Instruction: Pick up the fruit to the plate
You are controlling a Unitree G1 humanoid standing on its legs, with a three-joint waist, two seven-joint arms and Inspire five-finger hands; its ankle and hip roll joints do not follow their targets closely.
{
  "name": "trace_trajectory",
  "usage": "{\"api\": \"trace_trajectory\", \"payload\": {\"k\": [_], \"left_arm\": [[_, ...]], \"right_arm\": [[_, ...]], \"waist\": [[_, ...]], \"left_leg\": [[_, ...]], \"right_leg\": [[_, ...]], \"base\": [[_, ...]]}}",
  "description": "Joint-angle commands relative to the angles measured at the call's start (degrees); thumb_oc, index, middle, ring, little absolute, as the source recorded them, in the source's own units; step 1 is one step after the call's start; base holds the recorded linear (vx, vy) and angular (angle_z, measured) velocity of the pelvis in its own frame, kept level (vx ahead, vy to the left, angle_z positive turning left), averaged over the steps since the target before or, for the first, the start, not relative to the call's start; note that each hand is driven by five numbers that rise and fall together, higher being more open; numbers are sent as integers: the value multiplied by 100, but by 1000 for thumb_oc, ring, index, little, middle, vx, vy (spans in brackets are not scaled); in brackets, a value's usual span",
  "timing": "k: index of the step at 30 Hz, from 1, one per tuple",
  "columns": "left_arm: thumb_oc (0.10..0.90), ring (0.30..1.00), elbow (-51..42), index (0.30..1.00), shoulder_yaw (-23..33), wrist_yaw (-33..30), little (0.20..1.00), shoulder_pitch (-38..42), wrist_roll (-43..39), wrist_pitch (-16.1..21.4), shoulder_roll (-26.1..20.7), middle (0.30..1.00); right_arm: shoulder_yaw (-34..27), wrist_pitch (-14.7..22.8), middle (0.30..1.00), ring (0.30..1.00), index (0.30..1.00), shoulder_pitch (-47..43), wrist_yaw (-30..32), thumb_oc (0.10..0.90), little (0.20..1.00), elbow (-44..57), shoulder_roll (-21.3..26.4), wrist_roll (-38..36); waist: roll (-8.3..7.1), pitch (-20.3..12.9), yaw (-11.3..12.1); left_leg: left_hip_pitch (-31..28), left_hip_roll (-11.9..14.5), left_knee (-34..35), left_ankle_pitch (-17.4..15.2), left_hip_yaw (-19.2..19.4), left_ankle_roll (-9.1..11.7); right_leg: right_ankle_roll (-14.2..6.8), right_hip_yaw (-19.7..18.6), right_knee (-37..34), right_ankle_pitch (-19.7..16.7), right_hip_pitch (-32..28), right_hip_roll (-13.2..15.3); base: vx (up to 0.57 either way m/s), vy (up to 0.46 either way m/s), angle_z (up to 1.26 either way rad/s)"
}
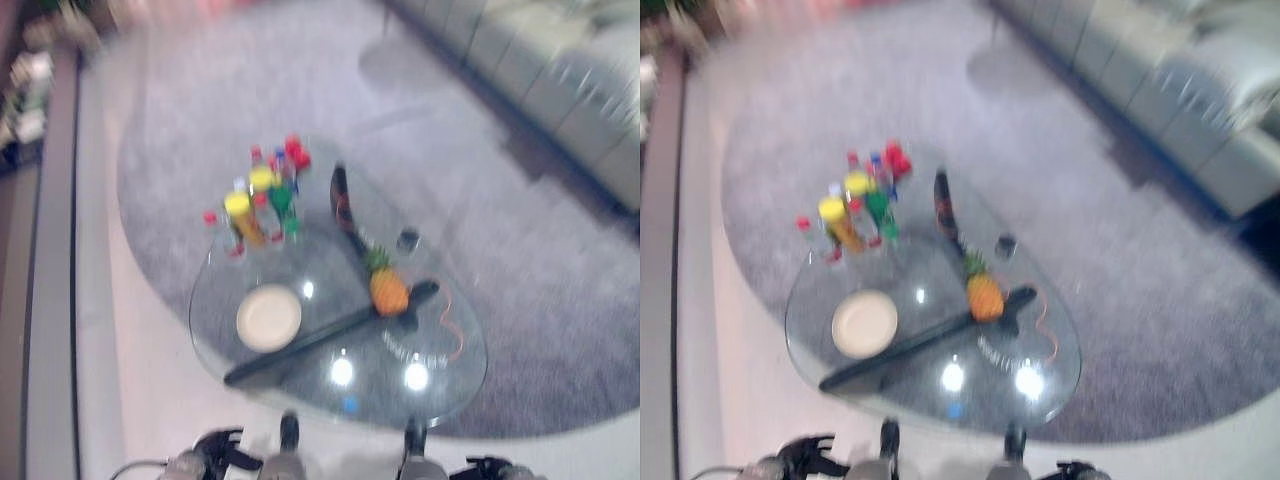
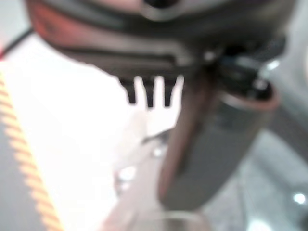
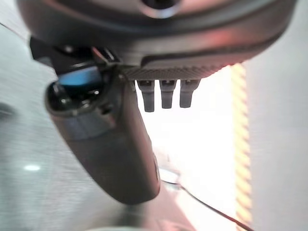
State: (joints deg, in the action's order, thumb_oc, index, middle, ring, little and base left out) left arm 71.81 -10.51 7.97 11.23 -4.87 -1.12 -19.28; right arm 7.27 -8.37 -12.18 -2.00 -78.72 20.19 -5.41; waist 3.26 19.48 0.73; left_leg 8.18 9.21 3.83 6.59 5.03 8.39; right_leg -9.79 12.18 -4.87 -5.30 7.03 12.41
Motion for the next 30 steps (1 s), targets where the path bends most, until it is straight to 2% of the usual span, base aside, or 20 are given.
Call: {"api": "trace_trajectory", "payload": {"k": [1, 4, 6, 7, 12, 18, 26, 30], "left_arm": [[800, 900, 391, 900, -178, 24, 900, -57, -188, -66, 139, 900], [800, 900, 357, 900, -175, 171, 900, 159, -537, -41, 30, 900], [800, 900, 335, 900, -192, 216, 900, 260, -740, -23, 0, 900], [800, 900, 247, 900, -216, 283, 900, 435, -1118, 17, -50, 900], [800, 900, 25, 900, -203, 595, 900, 790, -2009, 150, -199, 900], [800, 900, -262, 900, -27, -21, 900, 1012, -2912, 399, -310, 900], [800, 900, -486, 900, 375, -909, 900, 1097, -3545, 842, -277, 900], [800, 900, -501, 900, 393, -1083, 900, 1165, -3521, 881, -294, 900]], "right_arm": [[24, -186, 900, 900, 900, 82, 115, 800, 900, -241, -45, -266], [15, -176, 900, 900, 900, -127, 156, 800, 900, -141, 141, -438], [-7, -153, 900, 900, 900, -205, 216, 800, 900, -93, 206, -489], [-20, -113, 900, 900, 900, -330, 294, 800, 900, 3, 300, -586], [-38, 156, 900, 900, 900, -568, 567, 800, 900, 199, 437, -845], [-59, 765, 900, 900, 900, -725, 1242, 800, 900, 536, 465, -996], [-134, 1282, 900, 900, 900, -884, 1864, 800, 900, 789, 363, -998], [-128, 1496, 900, 900, 900, -939, 2029, 800, 900, 862, 317, -1012]], "waist": [[-155, 13, -46], [-185, 363, -23], [-178, 479, -21], [-159, 683, -23], [-124, 1031, 0], [-143, 1031, -56], [-189, 1031, -68], [-190, 1031, -77]], "left_leg": [[83, 156, 117, 83, -23, -69], [422, 105, 117, 162, -33, -63], [531, 84, 117, 181, -40, -70], [724, 47, 117, 225, -63, -88], [1229, -8, -22, 314, -92, -116], [2399, -49, -1070, 103, -279, -114], [3263, -104, -1924, -162, -437, -185], [3493, -114, -2179, -254, -490, -219]], "right_leg": [[-63, -151, -13, -404, 100, 204], [-76, -118, 62, -467, 427, 210], [-70, -102, 125, -468, 553, 218], [-65, -138, 344, -438, 858, 240], [-59, -234, 910, -295, 1546, 306], [-9, -358, 1782, -54, 2652, 300], [111, -509, 2551, 228, 3465, 197], [149, -550, 2731, 272, 3697, 205]], "base": [[-85, -10, 2], [-95, -18, 2], [-91, 6, -7], [-132, 13, -5], [-130, -10, 1], [-109, -41, -1], [-57, -34, 3], [-19, -3, 0]]}}
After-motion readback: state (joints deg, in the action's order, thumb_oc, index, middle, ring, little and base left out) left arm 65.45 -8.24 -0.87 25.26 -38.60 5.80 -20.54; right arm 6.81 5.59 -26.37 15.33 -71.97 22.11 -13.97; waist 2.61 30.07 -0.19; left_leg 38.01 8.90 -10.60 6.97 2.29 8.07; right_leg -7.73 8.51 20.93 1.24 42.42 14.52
